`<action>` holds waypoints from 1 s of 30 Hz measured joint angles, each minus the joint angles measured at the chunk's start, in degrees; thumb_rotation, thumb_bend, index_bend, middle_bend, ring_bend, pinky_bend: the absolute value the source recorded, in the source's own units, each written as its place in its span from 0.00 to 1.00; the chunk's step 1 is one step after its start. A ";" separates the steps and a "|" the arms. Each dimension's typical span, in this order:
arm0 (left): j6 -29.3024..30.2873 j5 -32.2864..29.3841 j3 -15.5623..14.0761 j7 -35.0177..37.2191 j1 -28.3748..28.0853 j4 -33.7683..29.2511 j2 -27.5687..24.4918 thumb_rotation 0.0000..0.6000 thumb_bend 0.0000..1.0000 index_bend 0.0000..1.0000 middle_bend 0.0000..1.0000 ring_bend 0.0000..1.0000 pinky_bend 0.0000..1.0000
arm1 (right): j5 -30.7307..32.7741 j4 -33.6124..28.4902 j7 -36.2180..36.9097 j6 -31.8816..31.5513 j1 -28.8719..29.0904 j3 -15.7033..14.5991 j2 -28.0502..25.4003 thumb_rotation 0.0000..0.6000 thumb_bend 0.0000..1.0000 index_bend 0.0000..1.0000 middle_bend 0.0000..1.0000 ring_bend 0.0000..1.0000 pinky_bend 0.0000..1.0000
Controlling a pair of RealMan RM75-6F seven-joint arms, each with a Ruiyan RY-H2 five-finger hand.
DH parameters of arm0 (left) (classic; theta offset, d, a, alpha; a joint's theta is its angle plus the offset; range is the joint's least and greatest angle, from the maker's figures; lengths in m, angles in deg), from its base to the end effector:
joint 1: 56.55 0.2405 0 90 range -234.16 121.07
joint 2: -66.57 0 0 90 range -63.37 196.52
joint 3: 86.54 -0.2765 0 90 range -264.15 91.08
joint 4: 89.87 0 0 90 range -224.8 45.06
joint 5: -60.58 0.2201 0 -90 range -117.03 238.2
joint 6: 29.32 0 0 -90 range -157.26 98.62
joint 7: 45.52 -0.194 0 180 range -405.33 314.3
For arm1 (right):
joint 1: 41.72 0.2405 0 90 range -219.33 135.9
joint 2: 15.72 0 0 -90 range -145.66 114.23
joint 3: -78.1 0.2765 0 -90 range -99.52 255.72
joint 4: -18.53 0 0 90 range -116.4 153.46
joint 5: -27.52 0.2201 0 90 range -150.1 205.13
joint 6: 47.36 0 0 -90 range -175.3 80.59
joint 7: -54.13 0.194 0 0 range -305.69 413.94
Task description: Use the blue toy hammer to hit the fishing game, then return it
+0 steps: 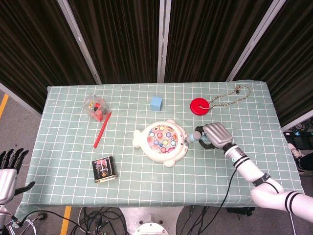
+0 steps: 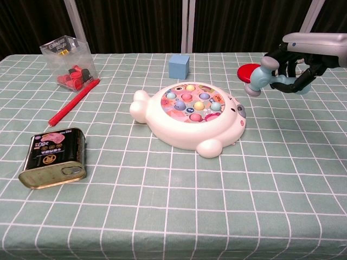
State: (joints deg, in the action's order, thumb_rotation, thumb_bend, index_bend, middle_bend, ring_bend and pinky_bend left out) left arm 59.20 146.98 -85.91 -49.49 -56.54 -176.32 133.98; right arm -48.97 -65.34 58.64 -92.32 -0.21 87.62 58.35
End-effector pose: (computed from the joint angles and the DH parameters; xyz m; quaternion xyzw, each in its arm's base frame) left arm -0.3646 0.1959 0.1520 -0.5964 -0.3701 -0.3362 0.6279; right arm -0.1906 -0.4220 0.0231 0.7543 -0.4108 0.3566 0.3675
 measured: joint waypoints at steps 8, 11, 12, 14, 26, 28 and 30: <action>-0.09 0.17 -0.07 -0.02 -0.05 -0.12 -0.15 1.00 0.06 0.11 0.08 0.00 0.00 | 5.11 -0.12 -4.44 0.06 2.33 1.81 4.84 1.00 0.68 0.73 0.68 0.53 0.66; 0.02 0.08 -0.05 0.19 0.07 0.02 -0.15 1.00 0.06 0.11 0.08 0.00 0.00 | 7.35 0.13 -7.13 1.43 3.93 2.35 5.57 1.00 0.67 0.73 0.68 0.53 0.66; 0.00 0.04 -0.07 0.25 0.10 0.09 -0.13 1.00 0.06 0.12 0.08 0.00 0.00 | 8.05 0.16 -8.06 1.83 4.43 2.49 5.69 1.00 0.67 0.73 0.68 0.53 0.66; -0.14 -0.02 -0.11 0.33 0.11 0.26 -0.02 1.00 0.06 0.11 0.08 0.00 0.00 | 9.82 0.10 -10.44 2.87 5.66 2.73 5.83 1.00 0.67 0.73 0.68 0.53 0.66; 0.04 0.10 -0.24 0.95 0.34 0.99 0.38 1.00 0.06 0.12 0.08 0.00 0.00 | 24.15 -3.17 -24.43 8.27 12.92 0.13 4.29 1.00 0.68 0.73 0.68 0.53 0.67; 0.12 0.22 -0.25 0.93 0.33 1.02 0.38 1.00 0.06 0.12 0.08 0.00 0.00 | 26.12 -3.49 -26.32 8.14 13.88 -0.93 4.24 1.00 0.67 0.73 0.68 0.53 0.67; 0.30 0.24 -0.20 0.96 0.38 0.99 0.34 1.00 0.06 0.12 0.08 0.00 0.00 | 27.07 -3.93 -26.81 7.33 14.21 -1.22 4.20 1.00 0.68 0.73 0.68 0.53 0.67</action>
State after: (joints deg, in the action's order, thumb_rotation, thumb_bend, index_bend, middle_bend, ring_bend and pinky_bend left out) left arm 59.50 147.21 -86.11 -48.53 -56.16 -175.33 134.32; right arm -21.91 -69.27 31.83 -84.99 14.00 86.40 62.54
